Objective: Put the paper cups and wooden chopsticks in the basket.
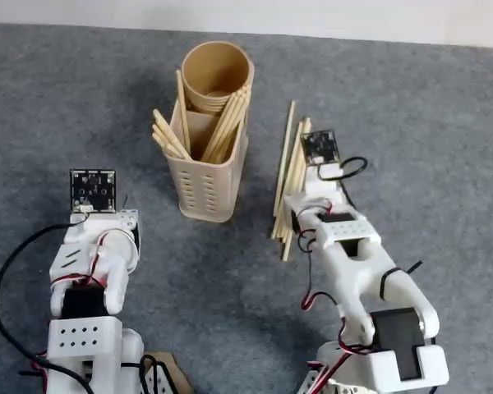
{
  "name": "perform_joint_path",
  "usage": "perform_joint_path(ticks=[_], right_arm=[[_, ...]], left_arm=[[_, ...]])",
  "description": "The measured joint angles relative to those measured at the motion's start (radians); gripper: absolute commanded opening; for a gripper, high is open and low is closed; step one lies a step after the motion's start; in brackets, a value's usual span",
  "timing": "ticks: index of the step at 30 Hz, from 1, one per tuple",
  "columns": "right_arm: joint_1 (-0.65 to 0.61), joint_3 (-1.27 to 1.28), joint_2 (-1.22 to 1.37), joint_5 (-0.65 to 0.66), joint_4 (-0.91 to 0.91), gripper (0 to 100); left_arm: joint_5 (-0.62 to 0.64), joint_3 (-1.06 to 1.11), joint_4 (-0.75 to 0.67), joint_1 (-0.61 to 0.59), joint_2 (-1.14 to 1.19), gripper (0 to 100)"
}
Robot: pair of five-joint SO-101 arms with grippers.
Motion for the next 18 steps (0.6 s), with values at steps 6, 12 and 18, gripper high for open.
perform_joint_path(ticks=[6,12,18], right_arm=[[-0.055,0.002,0.003,0.017,0.0,17.6],[-0.055,0.002,0.026,0.035,0.046,17.6],[-0.055,-0.032,0.04,0.038,0.12,12.7]], left_arm=[[0.0,0.0,0.0,0.0,0.0,14],[0.0,0.0,0.0,0.0,0.0,14],[0.0,0.0,0.0,0.0,0.0,14]])
